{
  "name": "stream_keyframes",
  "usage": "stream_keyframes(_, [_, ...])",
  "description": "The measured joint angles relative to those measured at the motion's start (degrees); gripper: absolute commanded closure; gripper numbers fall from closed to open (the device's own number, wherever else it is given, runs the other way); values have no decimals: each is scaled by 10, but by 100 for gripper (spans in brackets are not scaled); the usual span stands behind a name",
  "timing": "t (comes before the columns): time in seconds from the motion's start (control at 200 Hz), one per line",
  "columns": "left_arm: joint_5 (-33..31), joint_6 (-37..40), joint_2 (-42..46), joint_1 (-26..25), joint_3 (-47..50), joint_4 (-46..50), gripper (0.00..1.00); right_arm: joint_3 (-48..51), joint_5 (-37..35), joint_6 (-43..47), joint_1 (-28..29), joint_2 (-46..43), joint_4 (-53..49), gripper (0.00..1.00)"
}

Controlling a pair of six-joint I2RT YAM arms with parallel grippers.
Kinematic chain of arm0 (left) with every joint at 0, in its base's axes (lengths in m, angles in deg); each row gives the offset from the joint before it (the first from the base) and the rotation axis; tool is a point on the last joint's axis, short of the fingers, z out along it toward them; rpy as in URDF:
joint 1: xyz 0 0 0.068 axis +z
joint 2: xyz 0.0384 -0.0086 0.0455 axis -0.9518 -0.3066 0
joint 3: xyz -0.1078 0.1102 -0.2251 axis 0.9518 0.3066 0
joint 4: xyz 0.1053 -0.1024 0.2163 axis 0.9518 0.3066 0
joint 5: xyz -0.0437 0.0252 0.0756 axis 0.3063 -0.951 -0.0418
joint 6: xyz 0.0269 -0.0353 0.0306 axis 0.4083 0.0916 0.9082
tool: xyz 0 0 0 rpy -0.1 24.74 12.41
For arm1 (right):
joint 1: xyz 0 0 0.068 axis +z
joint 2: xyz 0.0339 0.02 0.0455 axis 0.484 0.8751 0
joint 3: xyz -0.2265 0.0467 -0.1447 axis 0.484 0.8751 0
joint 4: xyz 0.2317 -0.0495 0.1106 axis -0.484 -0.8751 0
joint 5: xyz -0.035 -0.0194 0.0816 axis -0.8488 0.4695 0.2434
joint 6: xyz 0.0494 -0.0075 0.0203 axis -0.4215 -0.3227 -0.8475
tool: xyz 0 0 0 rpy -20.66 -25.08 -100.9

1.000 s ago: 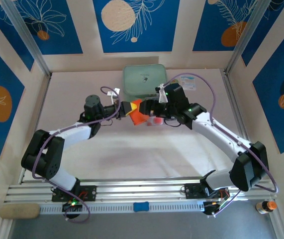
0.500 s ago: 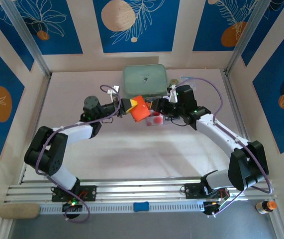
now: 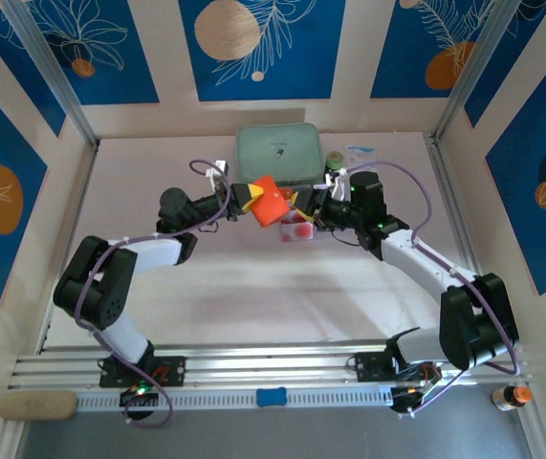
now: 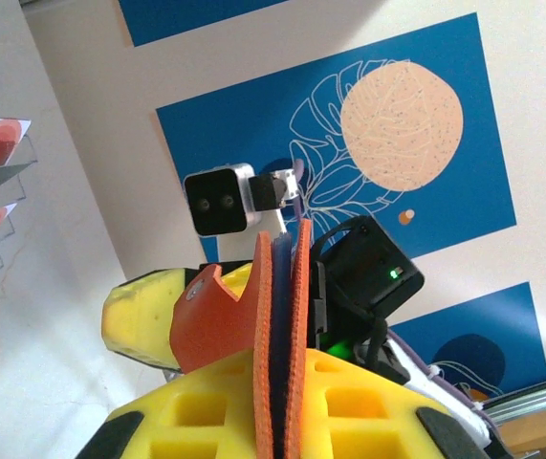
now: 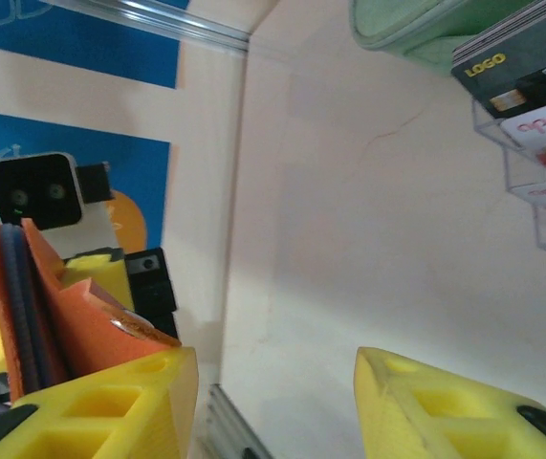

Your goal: Put the credit cards into the card holder

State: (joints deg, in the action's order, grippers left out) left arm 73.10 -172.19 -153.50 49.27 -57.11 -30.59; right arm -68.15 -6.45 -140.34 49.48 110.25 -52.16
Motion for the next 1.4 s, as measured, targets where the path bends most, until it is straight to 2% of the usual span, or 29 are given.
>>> stream_keyframes(0.275, [-5,-16,0,0,-1,-20,100,31,34,-89,-3,-14,103,53])
stream_keyframes(0.505, [-10,-16,0,0,-1,-28,100,45,45,-124,-1,-26,148,53])
stream_keyframes(0.555, [-10,-16,0,0,-1,-28,100,52,44,-125,0,-35,148,49])
stream_keyframes(0.655, [-10,-16,0,0,-1,-28,100,56,39,-109,2,-64,126,28])
stream_keyframes(0.705, [-10,-16,0,0,-1,-28,100,52,33,-100,5,-77,110,21])
stream_keyframes(0.86, [-10,-16,-1,0,-1,-29,100,14,26,-54,19,-84,55,15])
stream_keyframes(1.02, [-10,-16,-3,0,-1,-30,100,-30,20,-28,32,-55,27,15])
stream_keyframes(1.15, [-10,-16,-5,0,-1,-30,100,-51,16,-12,36,-22,14,19])
stream_keyframes(1.4, [-10,-16,-5,0,-1,-29,100,-57,9,-8,30,10,8,40])
